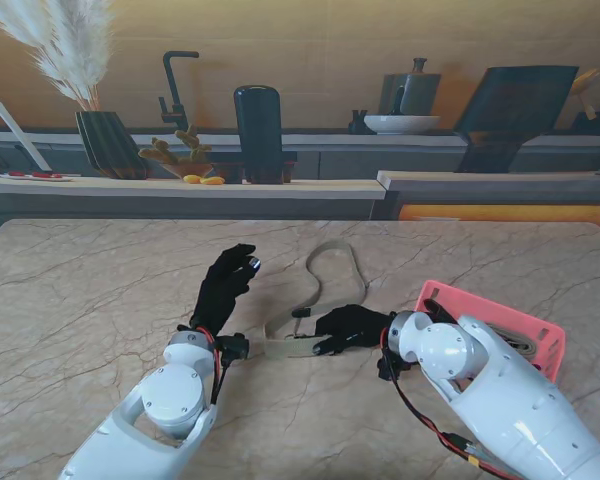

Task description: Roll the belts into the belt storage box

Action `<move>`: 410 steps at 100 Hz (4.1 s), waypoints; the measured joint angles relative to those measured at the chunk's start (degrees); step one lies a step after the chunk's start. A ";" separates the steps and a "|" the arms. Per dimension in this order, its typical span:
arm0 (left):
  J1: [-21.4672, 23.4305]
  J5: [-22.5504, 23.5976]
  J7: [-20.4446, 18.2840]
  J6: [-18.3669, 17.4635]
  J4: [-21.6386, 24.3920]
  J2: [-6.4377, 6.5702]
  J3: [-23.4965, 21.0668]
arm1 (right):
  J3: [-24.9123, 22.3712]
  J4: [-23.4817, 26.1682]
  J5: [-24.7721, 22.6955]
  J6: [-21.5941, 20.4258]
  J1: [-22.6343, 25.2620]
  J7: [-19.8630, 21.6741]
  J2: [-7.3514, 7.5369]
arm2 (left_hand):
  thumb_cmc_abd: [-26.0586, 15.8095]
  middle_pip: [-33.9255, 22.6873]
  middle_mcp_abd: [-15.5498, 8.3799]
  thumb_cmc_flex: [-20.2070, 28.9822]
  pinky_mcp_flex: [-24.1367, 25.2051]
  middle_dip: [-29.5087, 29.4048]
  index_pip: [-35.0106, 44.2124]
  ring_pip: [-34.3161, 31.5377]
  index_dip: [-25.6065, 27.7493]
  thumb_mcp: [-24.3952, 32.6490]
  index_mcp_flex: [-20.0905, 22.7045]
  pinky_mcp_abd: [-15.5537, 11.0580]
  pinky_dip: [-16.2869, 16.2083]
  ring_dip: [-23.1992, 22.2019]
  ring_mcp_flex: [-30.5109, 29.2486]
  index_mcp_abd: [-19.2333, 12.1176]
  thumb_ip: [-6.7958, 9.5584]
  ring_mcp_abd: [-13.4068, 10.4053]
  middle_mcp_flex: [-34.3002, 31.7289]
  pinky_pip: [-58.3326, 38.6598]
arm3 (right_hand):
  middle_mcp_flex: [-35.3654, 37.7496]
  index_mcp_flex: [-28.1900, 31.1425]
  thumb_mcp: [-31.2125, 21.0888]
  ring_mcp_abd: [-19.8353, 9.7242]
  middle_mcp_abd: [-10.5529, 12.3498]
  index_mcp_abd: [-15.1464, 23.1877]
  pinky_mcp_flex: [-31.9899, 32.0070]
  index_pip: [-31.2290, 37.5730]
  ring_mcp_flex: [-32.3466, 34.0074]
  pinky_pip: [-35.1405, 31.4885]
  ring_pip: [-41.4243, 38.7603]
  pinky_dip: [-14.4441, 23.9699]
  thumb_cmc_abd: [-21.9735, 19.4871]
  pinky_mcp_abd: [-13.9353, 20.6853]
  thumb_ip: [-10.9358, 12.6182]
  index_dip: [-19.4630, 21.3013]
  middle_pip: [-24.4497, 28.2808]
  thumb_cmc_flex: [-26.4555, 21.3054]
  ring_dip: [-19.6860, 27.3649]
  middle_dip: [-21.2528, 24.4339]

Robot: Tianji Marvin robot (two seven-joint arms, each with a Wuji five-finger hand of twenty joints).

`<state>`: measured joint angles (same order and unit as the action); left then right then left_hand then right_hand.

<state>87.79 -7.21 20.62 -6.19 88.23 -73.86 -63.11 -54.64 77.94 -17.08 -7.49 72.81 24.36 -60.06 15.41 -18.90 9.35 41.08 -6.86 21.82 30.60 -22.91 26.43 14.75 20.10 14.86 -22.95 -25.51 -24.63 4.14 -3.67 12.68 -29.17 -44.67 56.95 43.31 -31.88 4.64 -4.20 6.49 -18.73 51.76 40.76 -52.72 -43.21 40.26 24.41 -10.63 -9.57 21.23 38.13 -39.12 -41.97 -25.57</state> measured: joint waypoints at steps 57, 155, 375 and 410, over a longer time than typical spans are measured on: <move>-1.73 16.79 -2.62 -3.07 -3.69 2.26 -0.78 | -6.90 5.17 14.94 3.81 5.07 -5.34 -2.73 | 2.16 4.46 0.05 -1.61 3.25 -1.97 -5.16 6.92 -0.84 -1.55 0.21 -5.08 3.82 3.86 8.02 -0.25 0.00 -0.66 5.07 9.02 | 0.10 0.80 -1.29 2.95 -3.38 -3.61 -6.53 0.00 2.75 -6.77 -14.07 5.41 0.14 0.23 -0.69 1.53 7.53 -1.48 -10.05 -3.75; -5.36 17.64 -11.44 -6.66 -9.00 4.72 0.88 | -14.05 10.06 19.14 1.12 10.44 -8.27 -3.55 | 13.23 11.11 -1.26 -19.59 6.87 -8.67 -23.15 14.90 -11.35 18.74 -10.77 -12.22 12.72 10.77 16.95 -2.70 -2.77 -5.47 18.40 32.00 | 0.10 2.10 -1.85 3.03 -3.46 -5.27 -6.51 0.00 2.75 -7.14 -14.17 6.09 0.19 0.23 -0.75 2.29 7.71 -1.49 -10.24 -3.80; -7.88 7.26 4.50 -7.80 -12.83 -1.69 14.11 | -2.97 2.24 37.13 12.32 2.93 -19.25 -10.26 | -4.61 1.54 -4.76 6.73 4.93 -6.45 -20.63 5.04 -5.66 -15.24 -11.28 -12.94 4.84 9.89 9.72 -7.77 -4.49 -6.27 9.26 9.40 | -2.48 1.91 -1.59 4.17 -4.92 -1.61 -3.68 -0.33 1.91 -7.14 -13.94 6.17 -2.20 0.14 -1.07 1.56 8.35 2.67 -10.55 -4.35; -6.52 11.11 5.26 -8.16 -10.50 -1.34 12.98 | -3.77 2.79 35.38 15.65 3.01 -17.21 -9.77 | 1.44 0.21 -4.80 6.73 2.93 -5.87 -9.56 3.03 -7.05 4.25 -11.28 -10.84 3.41 9.27 6.68 -6.40 -4.10 -6.27 6.80 5.94 | -4.41 -0.08 -1.36 4.82 -5.88 -1.61 -2.01 -0.76 0.32 -7.14 -12.13 6.17 -4.08 0.06 -1.29 1.11 7.02 3.16 -9.36 -4.18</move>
<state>81.27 3.90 25.88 -14.35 77.73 -75.20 -50.13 -58.41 80.73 18.30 8.17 75.81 7.15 -69.83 16.85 -18.68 4.55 47.81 -3.93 15.95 21.04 -19.89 19.38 19.00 8.82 4.02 -19.54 -16.24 -17.94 -2.26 -7.76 6.41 -22.37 -38.73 52.54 43.23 -33.24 9.45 -10.09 4.88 -20.74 51.00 41.08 -59.86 -55.34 46.42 20.33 -10.57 -10.87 22.34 45.15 -35.96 -51.33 -29.75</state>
